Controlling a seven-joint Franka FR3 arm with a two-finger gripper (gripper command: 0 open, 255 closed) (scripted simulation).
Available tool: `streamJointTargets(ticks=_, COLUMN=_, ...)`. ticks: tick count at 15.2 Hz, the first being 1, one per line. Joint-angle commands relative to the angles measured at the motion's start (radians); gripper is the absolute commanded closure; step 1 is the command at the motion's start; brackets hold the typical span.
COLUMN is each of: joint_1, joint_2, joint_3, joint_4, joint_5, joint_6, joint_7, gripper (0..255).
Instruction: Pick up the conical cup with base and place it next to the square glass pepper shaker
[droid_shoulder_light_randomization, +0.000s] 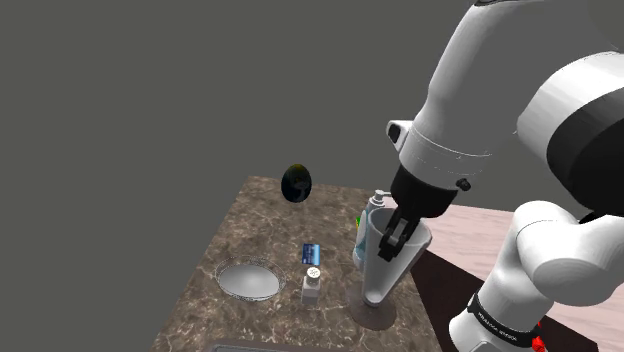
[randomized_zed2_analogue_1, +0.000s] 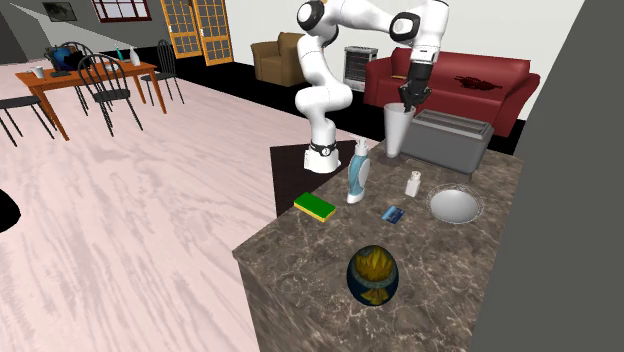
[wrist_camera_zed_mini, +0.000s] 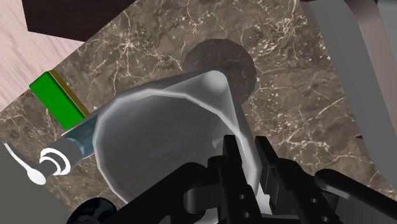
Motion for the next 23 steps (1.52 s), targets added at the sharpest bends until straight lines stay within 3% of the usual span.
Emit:
streamJointTargets(ticks=1, joint_1=0.004, joint_2=0.000, joint_3=0.011, joint_4=-0.026, joint_5=0.009, joint_6=0.027, joint_7=0.003, gripper=255)
streamJointTargets(ticks=12, joint_1=0.013, joint_2=0.031, joint_3=0.079, joint_4=-0.146, joint_5=0.053, joint_6=0.179, joint_7=0.020, gripper=255)
streamJointTargets(ticks=20, joint_1=0.013, joint_2=0.032, joint_3=0.081, joint_4=-0.149, joint_5=0.054, joint_6=0.183, joint_7=0.020, gripper=255)
streamJointTargets(ticks=21, joint_1=0.013, joint_2=0.032, joint_3=0.081, joint_4=-0.149, joint_5=0.054, joint_6=0.183, joint_7=0.020, gripper=0)
streamJointTargets(ticks=23, joint_1=0.013, joint_2=0.032, joint_3=0.081, joint_4=-0.149, joint_5=0.054, joint_6=0.183, joint_7=0.020, gripper=0)
